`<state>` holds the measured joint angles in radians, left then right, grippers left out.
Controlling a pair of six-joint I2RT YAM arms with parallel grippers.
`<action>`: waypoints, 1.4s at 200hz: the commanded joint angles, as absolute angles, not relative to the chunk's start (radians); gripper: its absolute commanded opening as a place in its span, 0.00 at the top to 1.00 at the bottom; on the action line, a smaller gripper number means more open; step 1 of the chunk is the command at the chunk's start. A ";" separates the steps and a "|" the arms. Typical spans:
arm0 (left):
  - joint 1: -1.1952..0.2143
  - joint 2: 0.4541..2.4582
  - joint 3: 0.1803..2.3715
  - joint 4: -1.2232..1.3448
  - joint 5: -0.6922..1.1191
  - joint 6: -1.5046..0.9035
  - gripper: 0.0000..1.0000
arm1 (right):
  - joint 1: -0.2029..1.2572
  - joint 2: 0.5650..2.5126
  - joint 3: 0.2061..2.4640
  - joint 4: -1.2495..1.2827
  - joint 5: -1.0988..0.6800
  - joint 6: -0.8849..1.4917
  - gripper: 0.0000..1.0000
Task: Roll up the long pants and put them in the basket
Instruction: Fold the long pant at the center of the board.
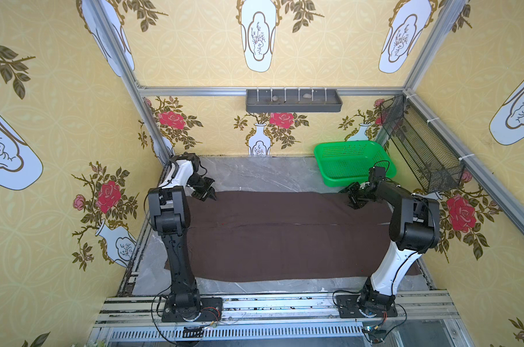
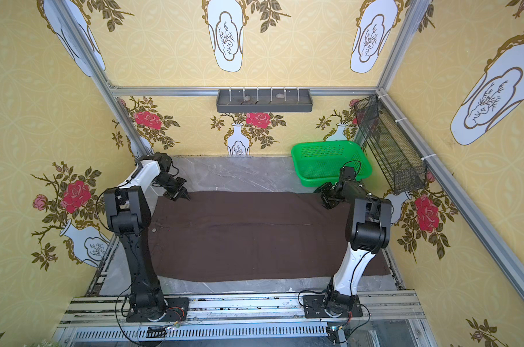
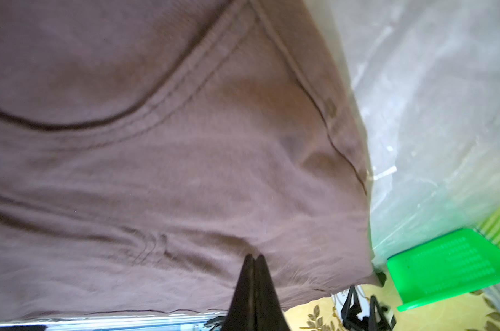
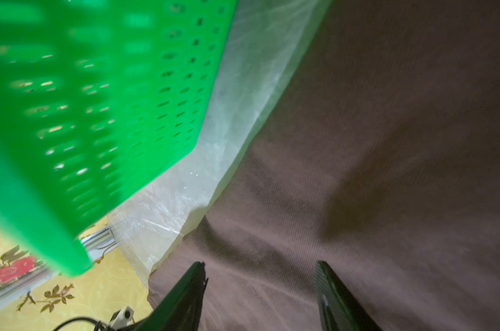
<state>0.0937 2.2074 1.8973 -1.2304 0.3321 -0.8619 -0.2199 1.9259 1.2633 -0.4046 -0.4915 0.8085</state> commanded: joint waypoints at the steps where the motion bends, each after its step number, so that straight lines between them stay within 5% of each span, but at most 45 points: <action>1: 0.094 2.193 1.916 -1.312 0.293 -0.801 1.00 | -0.213 1.946 1.270 -0.348 -0.502 0.825 0.37; 34: 0.096 2.221 2.002 -1.340 0.295 -0.797 1.00 | -0.187 1.964 1.288 -0.351 -0.502 0.816 0.38; 55: 0.096 2.281 2.059 -1.314 0.315 -0.825 0.60 | -0.168 1.965 1.291 -0.356 -0.500 0.809 0.38; 65: 0.094 2.317 2.089 -1.302 0.329 -0.853 0.54 | -0.161 1.965 1.293 -0.363 -0.501 0.805 0.38; 175: 0.093 2.517 2.305 -1.212 0.405 -1.098 0.58 | -0.143 1.940 1.309 -0.445 -0.470 0.718 0.38; 280: 0.091 2.496 2.156 -1.207 0.336 -1.171 0.61 | -0.143 1.967 1.330 -0.468 -0.468 0.699 0.38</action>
<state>0.0902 2.4950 2.1685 -1.1877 0.3733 -1.1313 -0.1432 1.9583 1.3128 -0.4484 -0.4782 0.7105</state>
